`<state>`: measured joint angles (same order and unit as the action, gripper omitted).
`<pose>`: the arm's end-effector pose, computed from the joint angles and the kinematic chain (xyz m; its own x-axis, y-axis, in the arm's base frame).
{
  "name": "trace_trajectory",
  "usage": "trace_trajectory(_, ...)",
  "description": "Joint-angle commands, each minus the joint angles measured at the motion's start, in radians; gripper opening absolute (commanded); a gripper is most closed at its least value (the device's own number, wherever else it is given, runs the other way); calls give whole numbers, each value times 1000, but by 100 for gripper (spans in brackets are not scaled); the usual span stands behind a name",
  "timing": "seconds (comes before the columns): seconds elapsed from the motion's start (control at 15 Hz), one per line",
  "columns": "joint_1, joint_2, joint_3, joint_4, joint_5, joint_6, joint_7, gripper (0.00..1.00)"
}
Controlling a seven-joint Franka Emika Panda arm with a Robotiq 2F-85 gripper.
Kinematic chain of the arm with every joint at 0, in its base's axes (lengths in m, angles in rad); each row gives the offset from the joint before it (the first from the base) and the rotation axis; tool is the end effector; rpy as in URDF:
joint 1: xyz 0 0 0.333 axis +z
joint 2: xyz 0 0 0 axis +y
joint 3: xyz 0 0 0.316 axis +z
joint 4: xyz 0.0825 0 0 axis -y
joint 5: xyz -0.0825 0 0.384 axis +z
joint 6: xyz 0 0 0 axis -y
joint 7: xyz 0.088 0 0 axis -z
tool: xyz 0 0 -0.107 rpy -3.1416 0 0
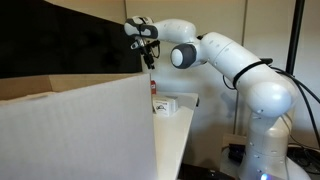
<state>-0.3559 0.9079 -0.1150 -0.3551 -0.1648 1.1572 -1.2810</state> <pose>0.6505 -0.2987 0.5468 0.6775 0.6879 -0.2605 0.7091 -0.7049 -0.0171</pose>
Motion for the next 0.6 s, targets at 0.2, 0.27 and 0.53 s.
trace_trajectory(0.2, 31, -97, -30, -23, -30, -15, 0, 100)
trace_trajectory(0.27, 36, -110, -31, -23, -30, -16, 5, 100)
trace_trajectory(0.53, 52, -165, -30, -20, -24, -15, 19, 100)
